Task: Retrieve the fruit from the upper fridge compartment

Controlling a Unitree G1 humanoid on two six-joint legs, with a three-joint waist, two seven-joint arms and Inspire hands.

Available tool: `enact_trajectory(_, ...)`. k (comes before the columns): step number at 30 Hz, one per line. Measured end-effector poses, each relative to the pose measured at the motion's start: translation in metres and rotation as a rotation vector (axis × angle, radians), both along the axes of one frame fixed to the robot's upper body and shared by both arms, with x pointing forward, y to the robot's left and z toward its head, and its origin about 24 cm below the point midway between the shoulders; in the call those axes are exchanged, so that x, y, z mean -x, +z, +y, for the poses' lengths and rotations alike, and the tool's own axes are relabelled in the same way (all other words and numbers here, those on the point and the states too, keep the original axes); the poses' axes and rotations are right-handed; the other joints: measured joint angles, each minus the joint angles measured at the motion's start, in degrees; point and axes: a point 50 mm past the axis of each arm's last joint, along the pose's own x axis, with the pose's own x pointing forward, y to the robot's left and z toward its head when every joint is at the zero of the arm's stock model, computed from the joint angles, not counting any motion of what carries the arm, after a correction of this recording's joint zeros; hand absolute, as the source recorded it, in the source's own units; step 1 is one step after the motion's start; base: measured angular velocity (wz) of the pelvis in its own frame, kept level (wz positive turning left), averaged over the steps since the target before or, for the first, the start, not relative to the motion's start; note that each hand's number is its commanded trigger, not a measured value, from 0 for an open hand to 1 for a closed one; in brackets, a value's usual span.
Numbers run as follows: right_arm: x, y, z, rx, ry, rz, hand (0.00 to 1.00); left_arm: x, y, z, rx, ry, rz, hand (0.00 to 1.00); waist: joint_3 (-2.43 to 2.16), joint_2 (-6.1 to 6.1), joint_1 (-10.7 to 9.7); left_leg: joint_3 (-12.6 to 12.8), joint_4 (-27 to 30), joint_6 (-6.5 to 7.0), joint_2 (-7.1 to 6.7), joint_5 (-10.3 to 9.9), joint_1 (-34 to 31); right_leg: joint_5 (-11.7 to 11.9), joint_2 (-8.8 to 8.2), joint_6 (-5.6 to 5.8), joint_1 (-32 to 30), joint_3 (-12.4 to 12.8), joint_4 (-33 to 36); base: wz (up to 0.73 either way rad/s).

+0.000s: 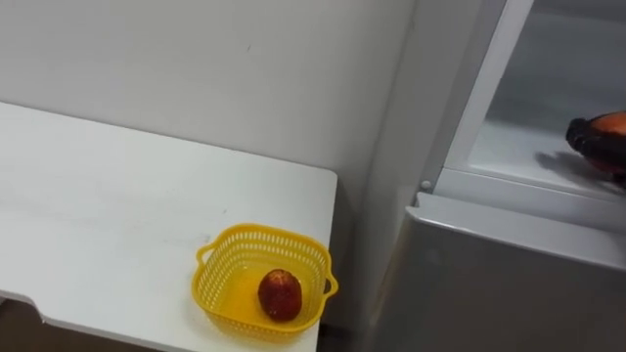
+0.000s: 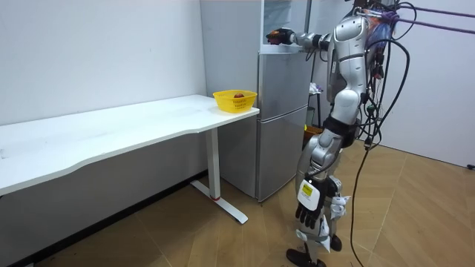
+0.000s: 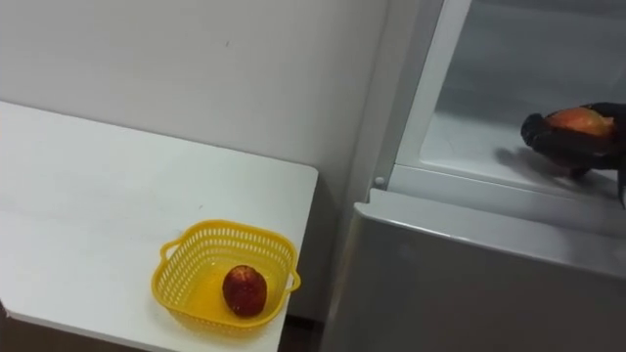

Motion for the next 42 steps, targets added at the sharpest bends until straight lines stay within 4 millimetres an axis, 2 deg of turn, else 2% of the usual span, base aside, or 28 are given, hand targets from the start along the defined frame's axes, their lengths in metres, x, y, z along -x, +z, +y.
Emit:
enact_trajectory(8, -0.001, 0.003, 0.003, 0.004, 0.021, -0.007, 1.0, -0.001, 0.001, 0.002, -0.004, 0.018, -0.011, 0.0, -0.16, 0.24, -0.32, -0.03, -0.11, 0.0, -0.01, 0.0, 0.13, 0.01, 0.01, 0.02, 0.26, -0.58, -0.03, 0.0)
enact_trajectory(9, -0.001, 0.004, 0.004, 0.004, 0.025, -0.012, 1.0, -0.001, 0.001, 0.002, -0.003, 0.019, -0.01, 0.0, -0.02, 0.43, -0.44, -0.03, -0.23, 0.0, -0.04, 0.0, 0.58, 0.02, 0.01, 0.04, 0.77, -0.65, -0.24, 0.0)
enact_trajectory(12, -0.002, 0.007, 0.006, 0.012, 0.036, -0.023, 1.0, 0.0, 0.001, 0.002, -0.001, 0.019, -0.009, 0.0, -0.29, 1.15, -0.52, -0.01, -0.62, -0.01, -0.06, -0.01, 1.03, 0.03, -0.02, 0.05, 1.22, -0.77, -0.47, 0.0)
enact_trajectory(17, -0.003, 0.012, 0.021, 0.085, 0.082, -0.037, 1.0, -0.004, 0.001, 0.002, 0.005, 0.024, -0.023, 0.0, -0.19, 1.74, -1.42, 0.19, -1.4, -0.26, -0.02, 0.17, 2.3, 0.03, -0.19, 0.04, 1.85, -0.29, -0.62, -0.04)
enact_trajectory(23, 0.009, 0.018, 0.061, 0.203, 0.229, -0.13, 1.0, -0.016, 0.001, 0.001, -0.003, 0.016, -0.075, 0.0, -0.23, 1.81, -1.32, 1.26, -1.9, -0.29, 0.04, 0.18, 2.91, 0.02, -0.1, 0.04, 1.71, 0.56, -0.43, -0.09)
enact_trajectory(29, 0.019, 0.042, 0.088, 0.286, 0.301, -0.259, 1.0, -0.019, 0.001, 0.001, -0.011, 0.011, -0.093, 0.0, -0.32, 1.73, -1.39, 1.6, -1.96, -0.24, -0.09, 0.17, 3.3, 0.03, -0.02, 0.07, 1.85, 1.15, -0.29, -0.02)
enact_trajectory(33, 0.034, 0.066, 0.115, 0.406, 0.363, -0.407, 1.0, -0.019, 0.001, 0.001, -0.021, 0.037, -0.114, 0.0, -0.19, 2.58, -1.55, 1.52, -1.94, -0.24, 0.0, 0.17, 3.49, 0.05, 0.06, 0.08, 2.48, 1.03, -0.51, 0.02)
enact_trajectory(37, 0.053, 0.083, 0.141, 0.543, 0.4, -0.541, 1.0, -0.018, -0.001, -0.004, -0.007, 0.041, -0.116, 0.0, -0.32, 3.58, -1.57, 1.41, -2.01, -0.22, 0.02, 0.12, 3.75, 0.04, -0.28, 0.11, 2.86, 0.57, -0.64, 0.04)
enact_trajectory(42, 0.076, 0.091, 0.167, 0.671, 0.451, -0.659, 1.0, -0.015, -0.002, -0.005, -0.005, 0.046, -0.108, 0.0, -0.28, 3.54, -1.26, 1.81, -2.1, -0.24, 0.02, 0.15, 4.66, 0.03, -0.18, 0.11, 3.24, 1.37, -0.65, -0.06)
